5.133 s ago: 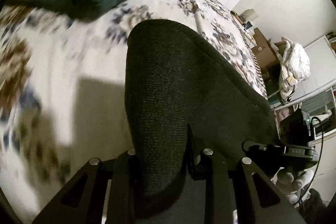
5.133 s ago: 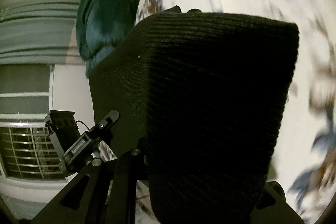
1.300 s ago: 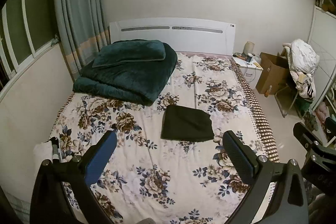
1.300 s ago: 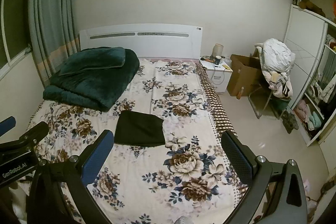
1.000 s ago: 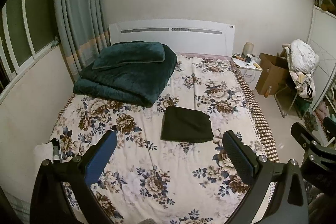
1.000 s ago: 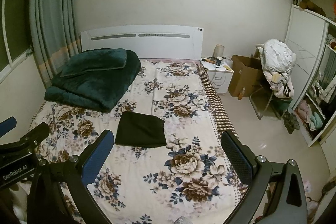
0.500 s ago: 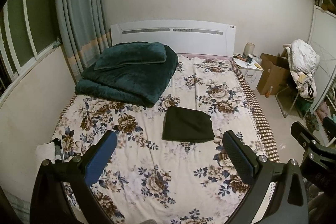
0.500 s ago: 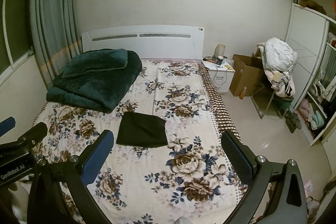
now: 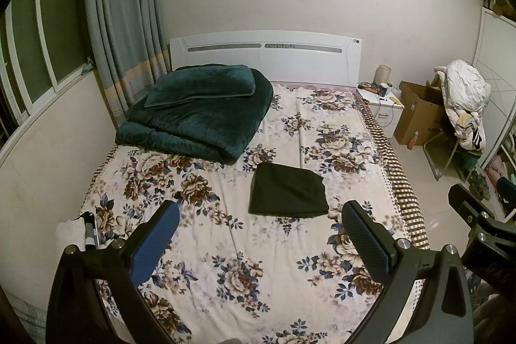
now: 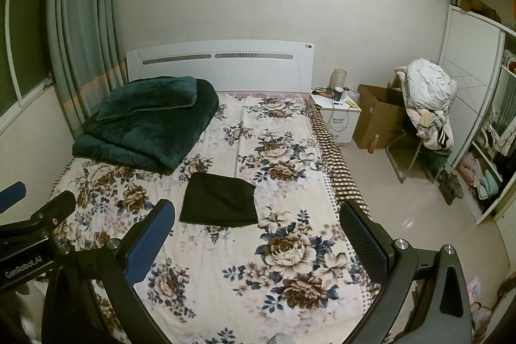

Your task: Fold small clothes

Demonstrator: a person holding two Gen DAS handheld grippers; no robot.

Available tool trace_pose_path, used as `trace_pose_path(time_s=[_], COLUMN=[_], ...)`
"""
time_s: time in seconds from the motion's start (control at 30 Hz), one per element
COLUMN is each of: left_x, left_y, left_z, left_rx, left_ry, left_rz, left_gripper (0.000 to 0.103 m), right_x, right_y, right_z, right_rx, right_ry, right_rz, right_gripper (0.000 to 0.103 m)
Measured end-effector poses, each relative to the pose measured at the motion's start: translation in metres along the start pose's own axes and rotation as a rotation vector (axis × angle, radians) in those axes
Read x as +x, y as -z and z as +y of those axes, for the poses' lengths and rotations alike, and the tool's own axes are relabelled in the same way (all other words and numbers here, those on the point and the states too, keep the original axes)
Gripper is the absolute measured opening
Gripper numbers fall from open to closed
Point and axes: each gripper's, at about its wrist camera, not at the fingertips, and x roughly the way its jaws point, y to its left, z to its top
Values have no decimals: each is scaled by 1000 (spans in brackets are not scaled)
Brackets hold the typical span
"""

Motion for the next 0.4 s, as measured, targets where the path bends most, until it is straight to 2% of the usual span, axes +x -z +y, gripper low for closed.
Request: trace_pose_path(time_s=[0.4], left_x=[-5], left_y=[3], left_z=[-1], left_rx=[-4], left_ry=[-6], left_rz=[-10], left_gripper=[103], right_x=[-4], right_y=[2], right_z=[0], right_rx=[4], right_ry=[5], right_rz=[-1], right_gripper=[103])
